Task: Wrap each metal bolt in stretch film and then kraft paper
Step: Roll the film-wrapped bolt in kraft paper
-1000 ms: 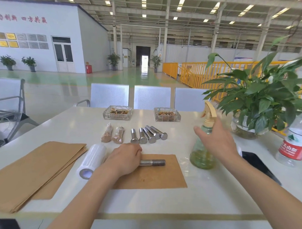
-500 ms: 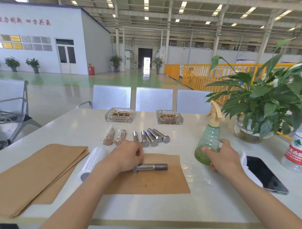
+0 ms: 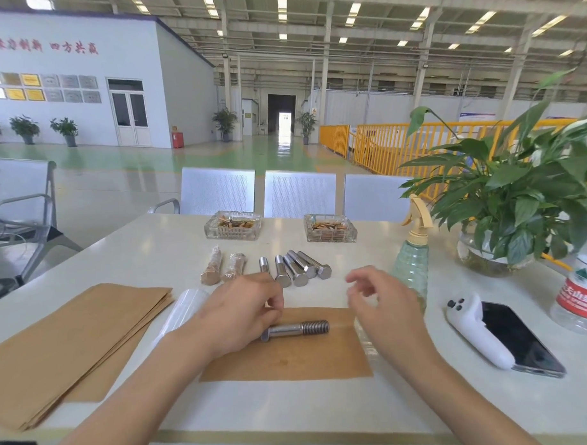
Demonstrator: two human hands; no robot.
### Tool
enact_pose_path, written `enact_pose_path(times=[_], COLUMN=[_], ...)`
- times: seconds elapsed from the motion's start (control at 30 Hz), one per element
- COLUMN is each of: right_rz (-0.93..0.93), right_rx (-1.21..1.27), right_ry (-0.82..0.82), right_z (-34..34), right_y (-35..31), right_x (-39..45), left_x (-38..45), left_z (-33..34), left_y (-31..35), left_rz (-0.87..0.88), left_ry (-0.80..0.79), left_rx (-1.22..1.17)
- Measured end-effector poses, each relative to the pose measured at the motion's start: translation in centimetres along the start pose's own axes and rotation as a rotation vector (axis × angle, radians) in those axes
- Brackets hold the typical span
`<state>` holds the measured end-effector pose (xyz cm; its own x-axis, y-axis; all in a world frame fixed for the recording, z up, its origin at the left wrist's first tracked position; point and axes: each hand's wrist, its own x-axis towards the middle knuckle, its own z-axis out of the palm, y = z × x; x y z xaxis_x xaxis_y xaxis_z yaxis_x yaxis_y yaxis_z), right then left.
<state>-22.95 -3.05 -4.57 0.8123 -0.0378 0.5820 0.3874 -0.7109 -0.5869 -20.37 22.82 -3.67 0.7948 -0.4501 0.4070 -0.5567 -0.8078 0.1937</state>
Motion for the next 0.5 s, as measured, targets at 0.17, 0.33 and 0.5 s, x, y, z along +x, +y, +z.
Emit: enact_pose_path(times=[0.17,0.33,0.5], right_rz=[-0.153,-0.098,-0.090], right_rx=[-0.304,-0.296,-0.270], right_ry=[-0.447,-0.494,-0.472], right_z=[2.6,3.4,3.7], right_y=[-1.1,-1.0,-0.8], right_x=[0.7,1.6,1.5], left_x=[-1.1,-1.6,-2.3], left_z=[0.0,0.0,0.2], left_y=[0.9,0.9,1.4], left_rz=[0.026,0.046,0.140], left_ry=[0.004,0.054,0.123], left_rx=[0.091,0.148,0.131])
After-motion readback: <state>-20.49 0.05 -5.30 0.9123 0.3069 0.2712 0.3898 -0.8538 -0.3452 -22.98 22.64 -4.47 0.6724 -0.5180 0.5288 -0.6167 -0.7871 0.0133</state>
